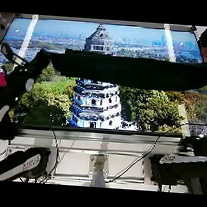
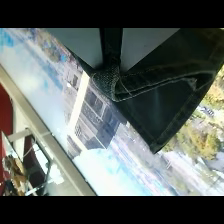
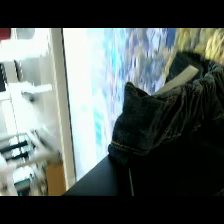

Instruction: Fold the clothes and pants, and hang the long-sleeved shirts on hangers.

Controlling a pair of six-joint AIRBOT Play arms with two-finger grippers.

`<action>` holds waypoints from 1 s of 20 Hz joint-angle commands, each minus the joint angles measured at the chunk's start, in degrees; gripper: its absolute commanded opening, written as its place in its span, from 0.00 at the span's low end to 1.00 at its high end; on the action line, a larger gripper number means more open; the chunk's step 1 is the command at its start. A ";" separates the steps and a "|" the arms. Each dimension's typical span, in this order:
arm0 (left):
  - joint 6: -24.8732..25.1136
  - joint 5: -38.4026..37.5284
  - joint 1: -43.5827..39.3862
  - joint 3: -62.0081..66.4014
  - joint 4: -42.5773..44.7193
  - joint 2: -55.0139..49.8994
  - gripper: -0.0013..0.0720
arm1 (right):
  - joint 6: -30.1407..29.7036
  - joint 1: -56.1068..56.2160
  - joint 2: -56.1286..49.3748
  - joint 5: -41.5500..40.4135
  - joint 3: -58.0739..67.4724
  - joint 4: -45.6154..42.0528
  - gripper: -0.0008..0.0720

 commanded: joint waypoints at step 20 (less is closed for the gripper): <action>-6.05 3.82 0.28 21.88 -0.15 -26.75 0.05 | 33.90 11.72 -11.04 -20.74 0.83 -17.62 0.05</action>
